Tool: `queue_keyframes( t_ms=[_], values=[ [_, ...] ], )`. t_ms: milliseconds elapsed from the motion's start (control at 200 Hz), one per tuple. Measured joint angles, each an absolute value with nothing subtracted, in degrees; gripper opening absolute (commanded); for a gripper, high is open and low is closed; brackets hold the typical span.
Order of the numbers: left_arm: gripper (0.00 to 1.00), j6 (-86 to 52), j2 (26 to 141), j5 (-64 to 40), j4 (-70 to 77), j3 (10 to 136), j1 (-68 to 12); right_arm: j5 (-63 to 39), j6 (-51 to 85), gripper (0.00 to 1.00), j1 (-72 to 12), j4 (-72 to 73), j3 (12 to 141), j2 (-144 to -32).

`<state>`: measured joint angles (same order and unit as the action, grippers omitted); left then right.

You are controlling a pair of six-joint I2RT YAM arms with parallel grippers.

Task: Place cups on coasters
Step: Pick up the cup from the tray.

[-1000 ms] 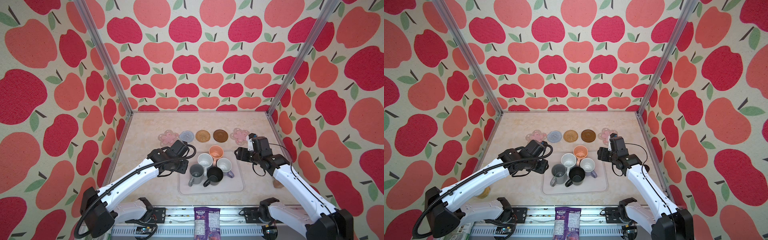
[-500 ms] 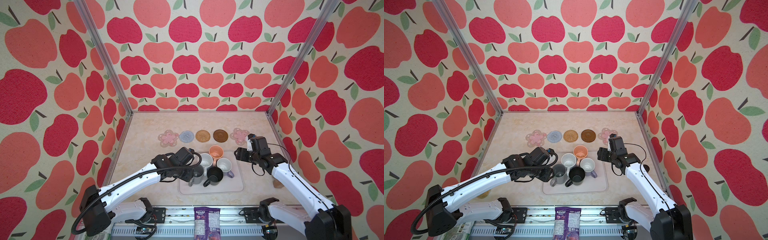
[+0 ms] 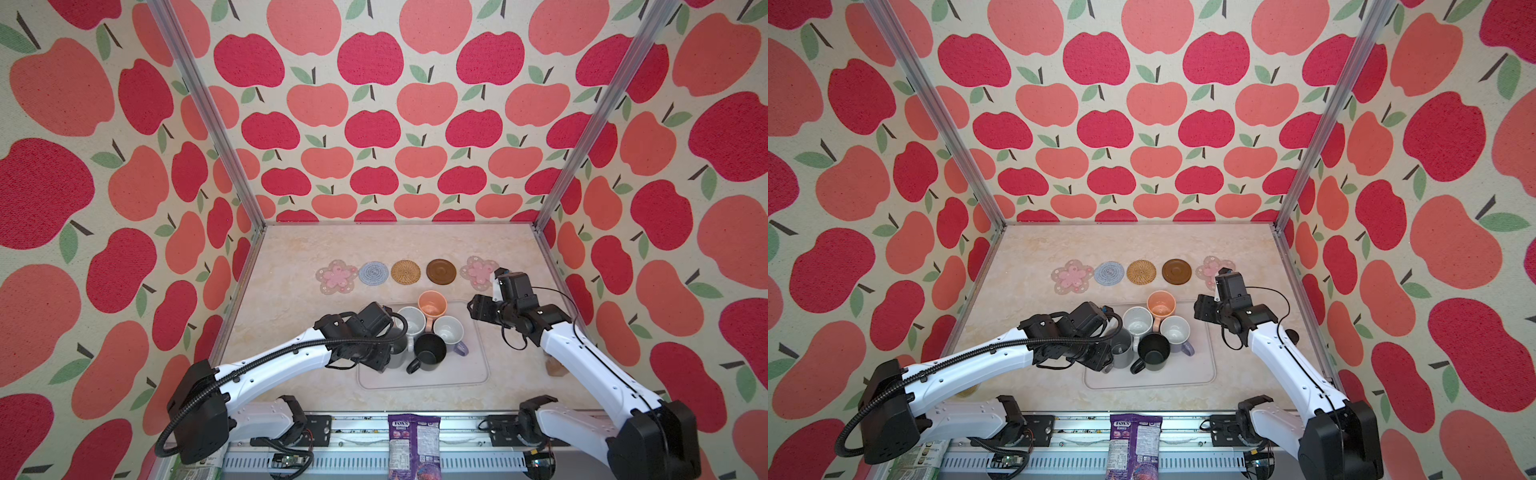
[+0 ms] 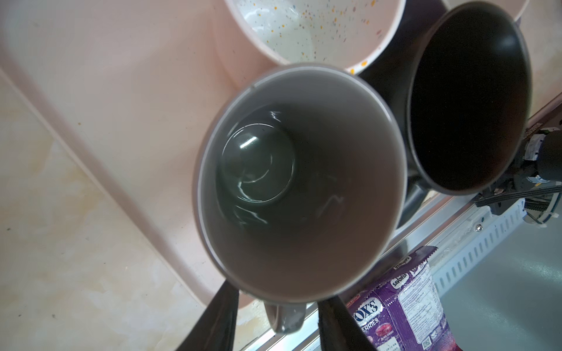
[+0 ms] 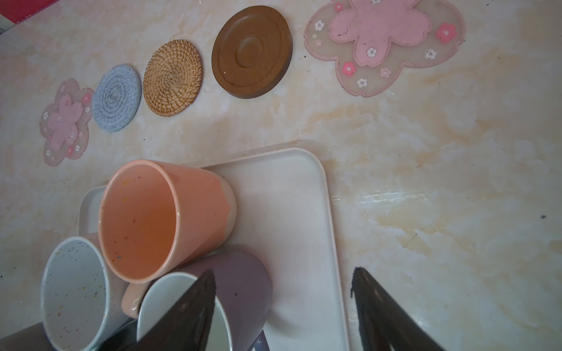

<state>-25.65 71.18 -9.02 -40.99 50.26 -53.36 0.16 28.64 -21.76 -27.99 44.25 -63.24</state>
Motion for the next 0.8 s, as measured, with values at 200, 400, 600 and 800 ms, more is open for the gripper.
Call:
queue_keyframes(
  t_ms=[200, 400, 600, 800],
  values=[
    [0.43, -26.5, 72.5, -9.1, -39.4, 49.4, -53.6, 0.2, 28.6, 0.74, -21.8, -28.0, 44.7, -64.6],
    [0.41, -27.6, 73.7, -8.9, -38.3, 49.3, -54.6, 0.2, 28.6, 0.74, -21.8, -28.0, 45.1, -65.5],
    [0.36, -28.1, 74.5, -8.8, -37.4, 48.8, -55.2, 0.2, 28.6, 0.74, -21.8, -28.0, 45.1, -65.5],
    [0.32, -28.7, 75.2, -8.3, -37.1, 48.7, -55.7, 0.2, 28.6, 0.74, -21.8, -28.0, 45.1, -65.5]
  ],
)
